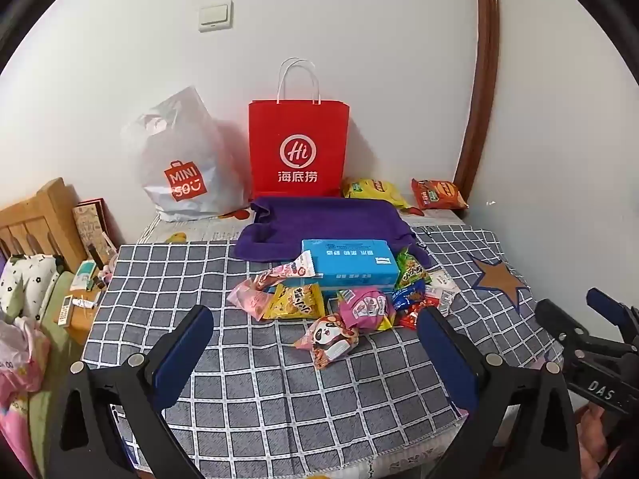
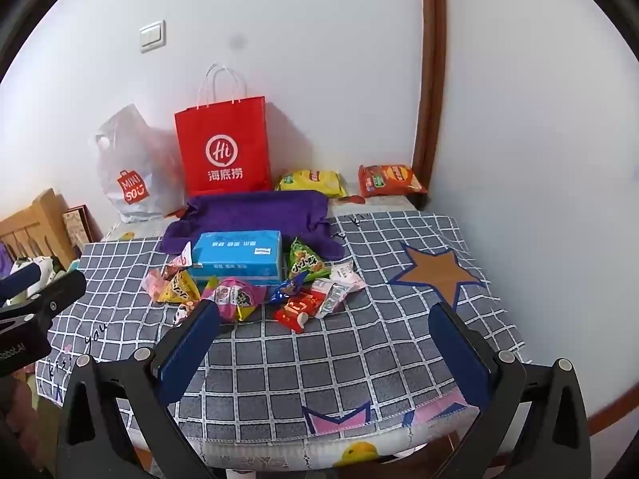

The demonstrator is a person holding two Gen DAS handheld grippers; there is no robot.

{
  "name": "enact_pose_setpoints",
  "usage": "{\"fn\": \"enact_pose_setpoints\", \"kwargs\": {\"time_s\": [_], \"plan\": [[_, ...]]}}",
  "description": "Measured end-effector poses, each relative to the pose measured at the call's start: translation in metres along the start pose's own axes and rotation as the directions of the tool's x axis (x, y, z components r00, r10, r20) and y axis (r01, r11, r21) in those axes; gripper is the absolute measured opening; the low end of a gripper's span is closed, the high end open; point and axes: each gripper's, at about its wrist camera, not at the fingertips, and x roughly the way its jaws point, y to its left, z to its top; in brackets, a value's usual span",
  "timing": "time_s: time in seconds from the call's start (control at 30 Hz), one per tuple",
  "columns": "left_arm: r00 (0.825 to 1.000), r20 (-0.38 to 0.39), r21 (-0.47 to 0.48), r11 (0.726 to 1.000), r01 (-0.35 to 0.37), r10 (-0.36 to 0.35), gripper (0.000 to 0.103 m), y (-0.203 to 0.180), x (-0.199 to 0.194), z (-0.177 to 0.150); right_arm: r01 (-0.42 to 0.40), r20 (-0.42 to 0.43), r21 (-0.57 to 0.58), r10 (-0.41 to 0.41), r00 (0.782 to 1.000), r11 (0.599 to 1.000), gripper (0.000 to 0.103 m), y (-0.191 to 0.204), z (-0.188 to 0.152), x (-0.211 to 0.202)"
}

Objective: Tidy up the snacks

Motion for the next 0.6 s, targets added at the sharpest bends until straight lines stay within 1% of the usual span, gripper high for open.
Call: {"fn": "enact_pose_setpoints", "kwargs": {"time_s": [0.13,0.17,0.2,0.23,0.37,0.43,0.6], "plan": [[1.0,0.021,0.015,1.0,0.006,-0.006,0.102,-0.003,-0.006,-0.003,0.001,-0.003,-0.006,-0.001,1.0,1.0,0.103,0.0,-0.007,-0.002],[1.0,0.001,0.002,1.0,0.013,-0.013,0.102,0.0,-0.003,-0.004,0.001,-0.004,-0.009,-0.001,1.0,1.0,0.103,0.0,-0.009,-0.002],[1.0,0.002,0.003,1.0,0.014,-0.014,0.102,-0.001,-0.004,-0.005,-0.002,-0.006,-0.013,0.002,1.0,1.0,0.103,0.001,-0.01,-0.002],[1.0,-0.002,-0.004,1.0,0.015,-0.015,0.102,-0.001,-0.004,-0.002,-0.005,-0.008,-0.012,0.005,1.0,1.0,0.103,-0.001,0.0,-0.005],[1.0,0.003,-0.007,1.0,0.015,-0.015,0.102,-0.001,-0.003,-0.006,-0.009,-0.012,-0.014,0.009,1.0,1.0,0.103,0.0,0.009,-0.008],[1.0,0.0,-0.009,1.0,0.021,-0.021,0.102,0.001,-0.004,-0.002,-0.01,0.004,-0.003,0.01,1.0,1.0,0.103,-0.001,0.004,-0.013],[1.0,0.002,-0.016,1.0,0.017,-0.017,0.102,0.003,-0.006,0.0,-0.021,0.003,0.0,0.021,1.0,1.0,0.103,0.001,0.007,-0.013]]}}
